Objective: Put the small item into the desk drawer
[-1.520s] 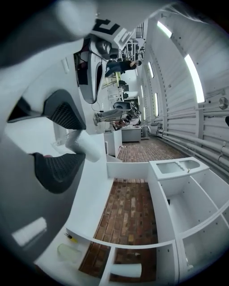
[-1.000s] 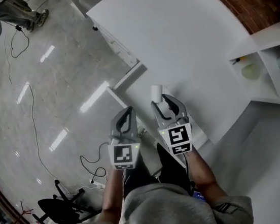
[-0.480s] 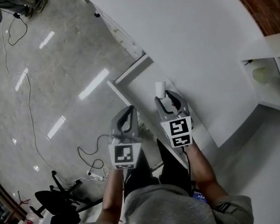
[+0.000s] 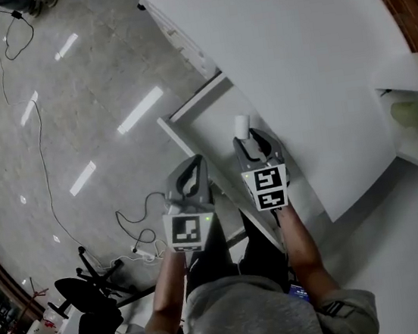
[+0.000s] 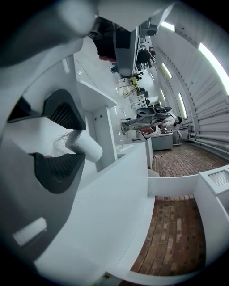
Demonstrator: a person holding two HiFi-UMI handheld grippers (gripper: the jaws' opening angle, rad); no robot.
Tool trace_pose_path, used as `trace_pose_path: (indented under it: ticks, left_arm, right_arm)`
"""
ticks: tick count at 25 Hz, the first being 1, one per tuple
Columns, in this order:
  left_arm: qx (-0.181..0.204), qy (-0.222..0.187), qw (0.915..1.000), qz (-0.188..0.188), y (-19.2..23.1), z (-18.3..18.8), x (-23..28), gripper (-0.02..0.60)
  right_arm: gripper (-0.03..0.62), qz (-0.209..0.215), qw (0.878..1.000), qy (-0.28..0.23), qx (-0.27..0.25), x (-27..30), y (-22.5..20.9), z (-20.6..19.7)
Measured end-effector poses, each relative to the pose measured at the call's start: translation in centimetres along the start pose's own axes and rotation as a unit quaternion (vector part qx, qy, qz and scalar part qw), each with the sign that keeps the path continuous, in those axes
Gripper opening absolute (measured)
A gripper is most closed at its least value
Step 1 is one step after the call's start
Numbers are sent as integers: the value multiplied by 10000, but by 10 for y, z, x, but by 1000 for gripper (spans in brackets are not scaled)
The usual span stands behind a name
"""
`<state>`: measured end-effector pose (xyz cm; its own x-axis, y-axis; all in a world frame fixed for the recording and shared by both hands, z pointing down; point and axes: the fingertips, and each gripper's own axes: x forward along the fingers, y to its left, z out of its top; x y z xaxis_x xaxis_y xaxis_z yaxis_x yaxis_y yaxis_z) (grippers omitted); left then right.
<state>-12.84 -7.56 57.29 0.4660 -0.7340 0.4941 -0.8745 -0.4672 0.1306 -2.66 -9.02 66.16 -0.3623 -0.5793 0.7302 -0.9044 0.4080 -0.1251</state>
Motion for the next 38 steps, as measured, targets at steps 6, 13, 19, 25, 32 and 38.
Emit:
trace_pose_path:
  ticks: [6,13,19,25,32,38]
  left_arm:
    - [-72,85,9999,6,3,-9,10,12]
    - [-138,178,9997,-28,2,-15,14,12]
    - [-178,289,9994,-15,0,-29,17,12]
    - [-255,271,9993,26,2,-29,18,12]
    - [-276,260,9993,-2,0,-33,21,12]
    - [-271,278,9992,-14,1,-33,23,12]
  right_arm:
    - [175,45,9996,262,-5,18,-3,-19]
    - [178,95,9989,468,35,30,-4,-32]
    - [178,74,9984,557,100,40,-10,-46]
    - [178,65,9981,602,99,44,-12,-49]
    - [178,20,9980,619,147,49,-13,-55]
    - [181,-55,9978,647,149,52,-16,-58]
